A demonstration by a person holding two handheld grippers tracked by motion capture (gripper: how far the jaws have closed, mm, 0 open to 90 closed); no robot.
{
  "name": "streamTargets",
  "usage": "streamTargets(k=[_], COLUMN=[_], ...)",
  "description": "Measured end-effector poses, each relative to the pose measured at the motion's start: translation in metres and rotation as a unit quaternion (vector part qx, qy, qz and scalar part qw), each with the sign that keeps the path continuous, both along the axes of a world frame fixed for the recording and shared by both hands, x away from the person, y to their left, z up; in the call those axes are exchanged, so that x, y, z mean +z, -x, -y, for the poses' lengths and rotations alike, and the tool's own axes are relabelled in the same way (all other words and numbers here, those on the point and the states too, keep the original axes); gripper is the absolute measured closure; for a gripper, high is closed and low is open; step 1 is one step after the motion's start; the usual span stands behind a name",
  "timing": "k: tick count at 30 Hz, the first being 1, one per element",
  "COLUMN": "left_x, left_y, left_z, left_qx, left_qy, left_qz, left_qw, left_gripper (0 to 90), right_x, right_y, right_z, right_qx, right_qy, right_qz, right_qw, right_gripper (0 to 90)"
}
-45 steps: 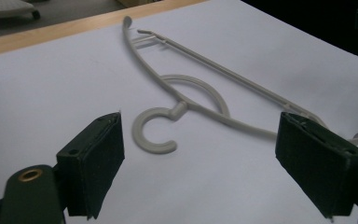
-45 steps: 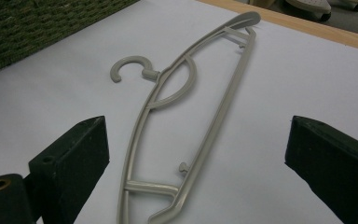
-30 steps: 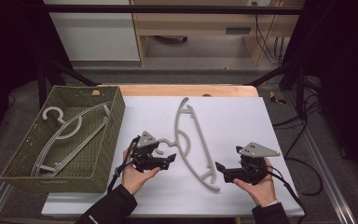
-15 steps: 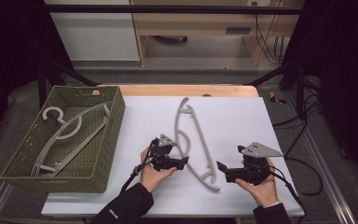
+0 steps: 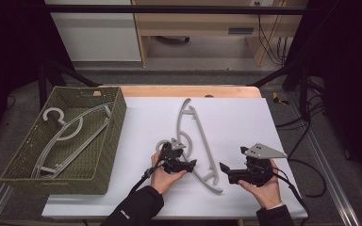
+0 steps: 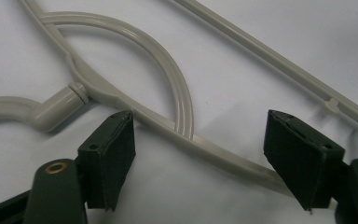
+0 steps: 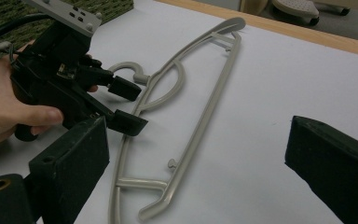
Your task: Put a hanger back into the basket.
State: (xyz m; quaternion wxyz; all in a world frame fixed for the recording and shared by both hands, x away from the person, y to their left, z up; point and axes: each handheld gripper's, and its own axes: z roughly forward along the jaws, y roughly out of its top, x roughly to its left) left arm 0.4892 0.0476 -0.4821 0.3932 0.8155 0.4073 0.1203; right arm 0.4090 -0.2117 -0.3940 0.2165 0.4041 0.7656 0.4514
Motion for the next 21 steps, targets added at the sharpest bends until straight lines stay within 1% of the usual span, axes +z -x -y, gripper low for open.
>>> streamTargets(k=[1, 2, 4, 5, 7, 9, 10, 12, 14, 17, 19, 21], left_x=[0.000, 0.000, 0.000, 0.000, 0.000, 0.001, 0.002, 0.003, 0.004, 0.006, 0.006, 0.007], left_y=[0.001, 0.002, 0.004, 0.004, 0.003, 0.003, 0.002, 0.001, 0.000, -0.002, -0.003, -0.003], left_z=[0.001, 0.003, 0.005, 0.004, 0.003, 0.002, 0.001, -0.001, -0.003, -0.006, -0.008, -0.008], left_qx=[0.003, 0.010, 0.012, 0.013, 0.012, 0.015, 0.014, 0.015, 0.011, 0.008, 0.005, 0.007], left_qy=[-0.010, -0.015, -0.030, -0.035, -0.035, -0.032, -0.035, -0.031, -0.032, -0.025, -0.027, -0.028], left_qz=[0.004, 0.009, 0.017, 0.022, 0.019, 0.013, 0.015, 0.006, 0.003, -0.011, -0.012, -0.015], left_qw=[0.9999, 0.9998, 0.9993, 0.9991, 0.9991, 0.9993, 0.9992, 0.9994, 0.9994, 0.9996, 0.9995, 0.9995], left_gripper=[26.8, 29.3, 32.2, 35.5, 35.9, 38.7, 39.7, 42.3, 44.6, 48.1, 48.5, 48.9], right_x=[0.000, 0.000, 0.000, 0.000, 0.001, 0.001, 0.001, 0.002, 0.001, 0.001, 0.001, 0.001], right_y=[0.000, 0.000, 0.000, 0.000, 0.001, 0.001, 0.001, 0.001, 0.001, 0.001, 0.001, 0.001], right_z=[0.000, 0.000, 0.000, 0.000, 0.000, 0.001, 0.001, 0.001, 0.001, 0.000, 0.000, 0.000], right_qx=[0.000, 0.000, 0.000, -0.001, -0.002, -0.002, -0.001, 0.000, -0.001, -0.002, 0.000, 0.000], right_qy=[0.000, 0.000, 0.000, 0.000, -0.001, -0.001, 0.000, -0.001, -0.001, -0.002, 0.000, 0.000], right_qz=[0.000, 0.000, 0.000, -0.001, -0.002, 0.000, 0.001, 0.001, 0.000, -0.003, -0.002, -0.003], right_qw=[1.0000, 1.0000, 1.0000, 1.0000, 1.0000, 1.0000, 1.0000, 1.0000, 1.0000, 1.0000, 1.0000, 1.0000], right_gripper=[6.8, 6.8, 6.8, 6.7, 6.8, 6.7, 6.7, 6.7, 6.7, 6.7, 6.6, 6.6])
